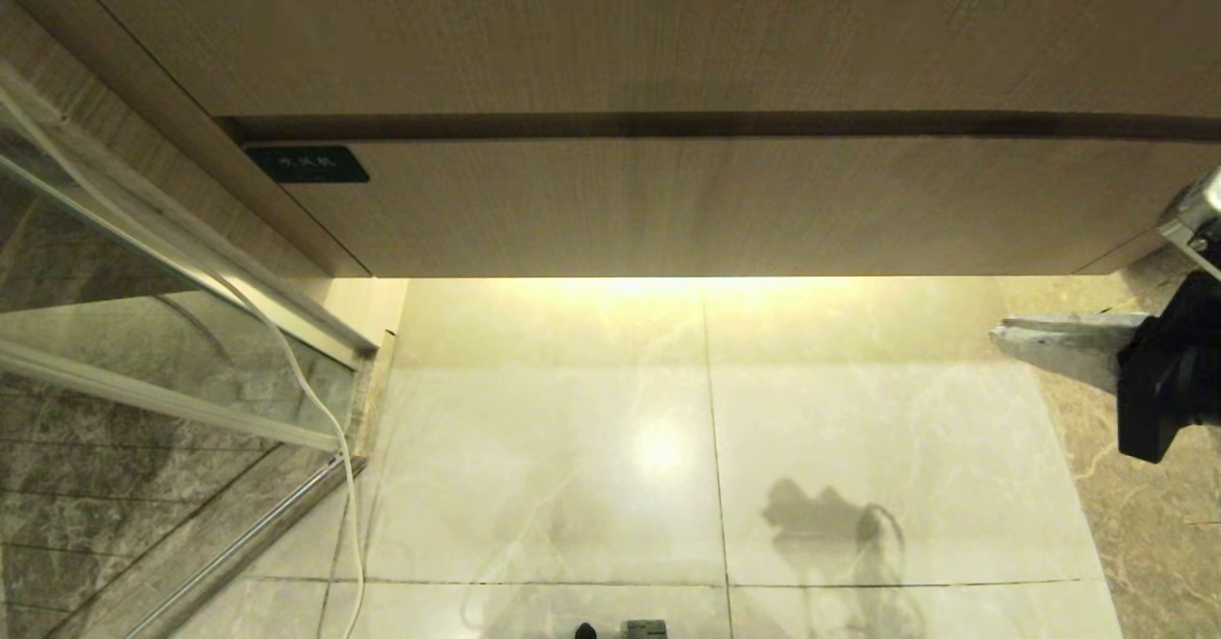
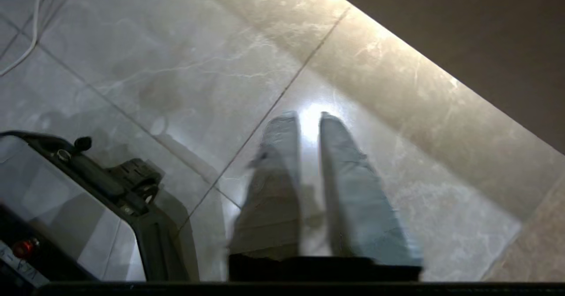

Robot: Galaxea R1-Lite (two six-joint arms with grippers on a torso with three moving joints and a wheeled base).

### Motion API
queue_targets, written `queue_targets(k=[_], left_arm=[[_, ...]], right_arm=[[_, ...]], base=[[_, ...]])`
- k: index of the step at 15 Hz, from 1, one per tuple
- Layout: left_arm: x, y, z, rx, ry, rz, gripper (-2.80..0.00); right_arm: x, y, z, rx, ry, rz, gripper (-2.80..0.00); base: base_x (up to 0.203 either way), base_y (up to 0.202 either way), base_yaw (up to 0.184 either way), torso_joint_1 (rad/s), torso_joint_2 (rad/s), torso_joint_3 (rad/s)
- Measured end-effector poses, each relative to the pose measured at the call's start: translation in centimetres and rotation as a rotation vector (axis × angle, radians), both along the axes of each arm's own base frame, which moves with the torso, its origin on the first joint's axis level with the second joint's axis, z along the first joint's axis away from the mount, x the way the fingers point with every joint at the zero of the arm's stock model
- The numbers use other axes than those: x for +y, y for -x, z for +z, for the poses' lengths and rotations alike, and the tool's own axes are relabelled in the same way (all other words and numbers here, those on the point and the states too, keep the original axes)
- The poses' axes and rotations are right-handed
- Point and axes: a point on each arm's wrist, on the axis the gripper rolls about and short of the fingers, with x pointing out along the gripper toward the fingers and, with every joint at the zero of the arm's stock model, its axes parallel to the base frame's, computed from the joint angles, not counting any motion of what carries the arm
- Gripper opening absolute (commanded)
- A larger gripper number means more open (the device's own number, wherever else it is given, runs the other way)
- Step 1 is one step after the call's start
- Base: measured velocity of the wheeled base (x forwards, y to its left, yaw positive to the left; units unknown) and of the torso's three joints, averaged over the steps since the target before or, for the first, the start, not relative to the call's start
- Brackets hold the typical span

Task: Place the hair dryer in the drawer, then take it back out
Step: Pull open the drawer

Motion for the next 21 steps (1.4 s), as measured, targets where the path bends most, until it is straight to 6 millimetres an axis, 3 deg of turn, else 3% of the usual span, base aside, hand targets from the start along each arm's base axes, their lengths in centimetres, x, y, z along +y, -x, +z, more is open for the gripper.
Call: queue_targets(k=[11, 15, 21], left_arm=[[0.0, 0.0, 0.0, 0.0, 0.0, 0.0, -2.8], [0.0, 0.0, 0.0, 0.0, 0.0, 0.0, -2.8], [0.0, 0.0, 0.0, 0.0, 0.0, 0.001, -2.8]], right_arm=[[1.3, -4.7, 1.9, -0.021, 0.033, 0.024, 0.0], [1.5, -4.6, 1.5, 0.053, 0.032, 0.131, 0.0], [1.1, -3.5, 1.7, -0.043, 0.204, 0.203, 0.0]], base=[[0.0, 0.0, 0.0, 0.0, 0.0, 0.0], [0.0, 0.0, 0.0, 0.0, 0.0, 0.0], [0.0, 0.0, 0.0, 0.0, 0.0, 0.0]])
